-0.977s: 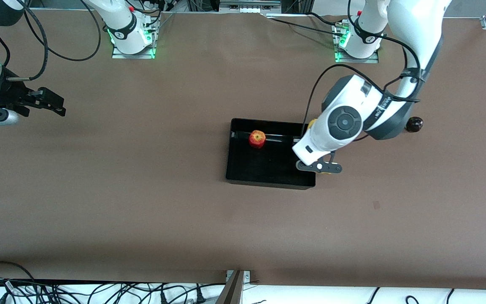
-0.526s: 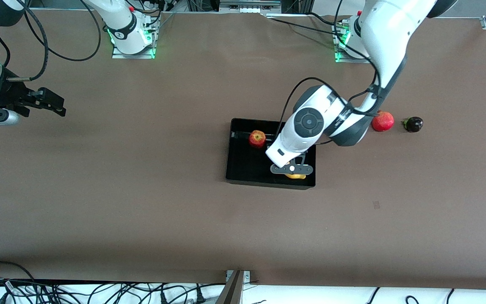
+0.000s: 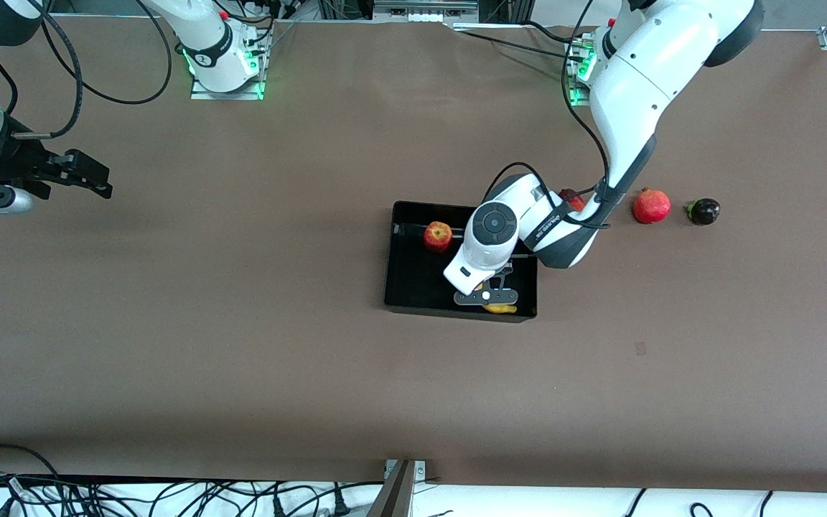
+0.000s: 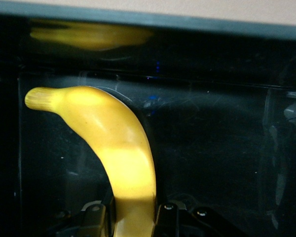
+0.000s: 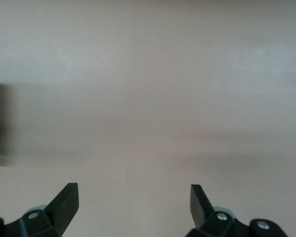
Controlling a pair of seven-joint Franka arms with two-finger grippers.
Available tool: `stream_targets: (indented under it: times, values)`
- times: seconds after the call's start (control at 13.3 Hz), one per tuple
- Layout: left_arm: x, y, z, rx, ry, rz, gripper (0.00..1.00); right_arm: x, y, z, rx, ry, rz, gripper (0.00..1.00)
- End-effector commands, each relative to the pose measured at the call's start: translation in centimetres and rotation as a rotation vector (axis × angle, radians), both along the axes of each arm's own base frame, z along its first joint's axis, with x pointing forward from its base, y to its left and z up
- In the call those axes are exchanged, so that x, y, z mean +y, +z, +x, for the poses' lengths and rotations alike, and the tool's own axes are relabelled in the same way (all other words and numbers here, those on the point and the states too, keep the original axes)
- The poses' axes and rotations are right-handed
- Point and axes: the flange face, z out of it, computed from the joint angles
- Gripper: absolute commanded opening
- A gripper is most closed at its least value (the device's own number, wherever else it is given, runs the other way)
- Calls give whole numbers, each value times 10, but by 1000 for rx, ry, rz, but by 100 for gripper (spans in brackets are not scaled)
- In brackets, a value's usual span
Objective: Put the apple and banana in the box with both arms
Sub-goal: 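Lower the banana into the box and open the left gripper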
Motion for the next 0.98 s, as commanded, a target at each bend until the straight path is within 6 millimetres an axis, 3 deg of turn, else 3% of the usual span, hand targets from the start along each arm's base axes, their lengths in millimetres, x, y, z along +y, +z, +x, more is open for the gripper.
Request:
stream_targets:
  times: [0.0,0.15,0.23,0.45,0.53,0.75,0.9]
  values:
    - [0,-26,-7,-16,48,9,32,0,5,2,-8,-5,-2,100]
    - [5,-13,-5,-16,100,38,81,0,5,3,-9,-5,-2,100]
    - [10,2,-1,-2,125,72,100,0,4,3,-8,-5,-2,100]
    - [32,73,10,48,155,66,100,0,5,4,-14,-5,-2,100]
    - [49,96,16,87,140,47,100,0,5,4,-14,-5,-2,100]
    - [119,175,38,202,60,-22,100,0,5,4,-14,-5,-2,100]
    - [175,221,42,233,-11,-50,100,1,5,4,-14,-4,-2,100]
